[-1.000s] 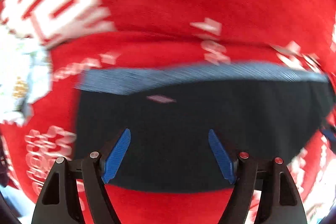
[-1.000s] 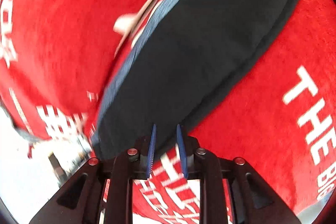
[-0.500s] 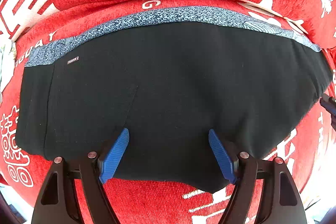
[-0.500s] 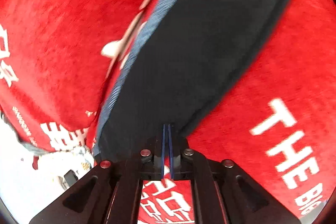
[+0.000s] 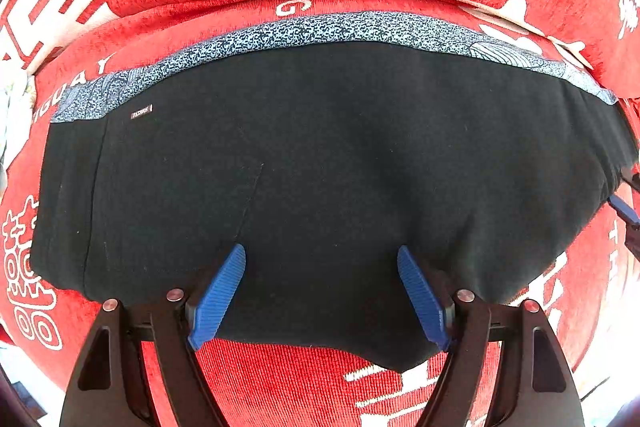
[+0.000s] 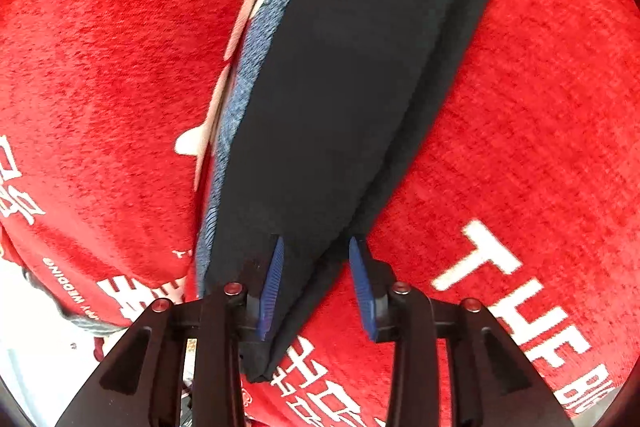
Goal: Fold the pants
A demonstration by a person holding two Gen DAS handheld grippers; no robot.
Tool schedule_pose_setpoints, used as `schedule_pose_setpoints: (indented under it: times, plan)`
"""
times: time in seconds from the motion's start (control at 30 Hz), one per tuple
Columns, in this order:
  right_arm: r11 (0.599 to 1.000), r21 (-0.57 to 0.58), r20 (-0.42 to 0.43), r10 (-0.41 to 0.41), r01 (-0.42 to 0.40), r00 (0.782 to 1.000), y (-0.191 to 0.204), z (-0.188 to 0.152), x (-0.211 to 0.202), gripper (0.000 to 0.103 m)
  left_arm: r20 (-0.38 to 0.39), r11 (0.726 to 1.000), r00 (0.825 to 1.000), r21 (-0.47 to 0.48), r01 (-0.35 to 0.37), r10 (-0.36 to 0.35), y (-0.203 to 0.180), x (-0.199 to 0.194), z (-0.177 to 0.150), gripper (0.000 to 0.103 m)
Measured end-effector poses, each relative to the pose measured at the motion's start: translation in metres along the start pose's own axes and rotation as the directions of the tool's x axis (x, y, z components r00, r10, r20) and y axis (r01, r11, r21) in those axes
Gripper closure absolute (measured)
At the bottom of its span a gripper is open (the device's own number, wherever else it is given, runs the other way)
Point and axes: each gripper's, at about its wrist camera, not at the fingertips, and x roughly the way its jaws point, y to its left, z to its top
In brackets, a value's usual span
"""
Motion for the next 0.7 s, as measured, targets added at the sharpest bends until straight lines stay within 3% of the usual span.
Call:
schedule_pose_setpoints:
  times: [0.1,0.17,0.2,0.3,0.4,0.5,0.57,0.63,0.7]
  plan:
    - [1.000,-0.016,-0.010,-0.007,0.007,1.000,0.006,0.005,0.011,0.064,0.003,1.000,1.000,0.001,0.000,0.000,0.001,0.000,-0.001,0.024]
    - [0.998,-0.022,-0.024,-0.055,0.054,0.998,0.011,0.008,0.017,0.092,-0.001,1.000,1.000,0.000,0.001,-0.001,0.002,-0.002,-0.001,0.024]
    - [0.996,-0.051,-0.017,-0.069,0.068,0.997,0.019,0.009,0.013,0.095,-0.004,1.000,1.000,0.001,0.002,-0.002,0.003,-0.002,-0.002,0.024]
    - [0.979,-0.163,0.009,-0.119,0.119,0.993,0.037,0.002,-0.002,0.095,0.002,1.000,1.000,0.015,0.002,-0.002,0.002,-0.002,-0.003,0.024]
    - [0.966,-0.174,-0.018,-0.199,0.193,0.980,0.022,0.000,0.008,0.096,0.020,1.000,1.000,0.030,-0.008,0.007,0.000,-0.002,-0.006,0.024]
    - [0.974,-0.161,-0.024,-0.165,0.159,0.986,0.011,0.004,0.015,0.095,0.023,1.000,1.000,0.025,-0.011,0.010,0.000,-0.003,-0.006,0.024]
    - [0.976,-0.169,-0.026,-0.144,0.138,0.989,0.011,0.003,0.009,0.094,0.016,0.999,1.000,0.029,-0.014,0.013,-0.001,-0.004,-0.006,0.024]
    - [0.974,-0.159,-0.021,-0.169,0.163,0.985,0.009,0.006,-0.005,0.075,-0.012,1.000,1.000,0.009,-0.008,0.008,0.001,-0.006,-0.001,0.024]
    - [0.972,-0.150,0.051,-0.174,0.180,0.983,0.003,0.017,-0.035,0.062,-0.017,0.999,1.000,-0.034,0.010,-0.010,0.004,-0.014,0.007,0.025]
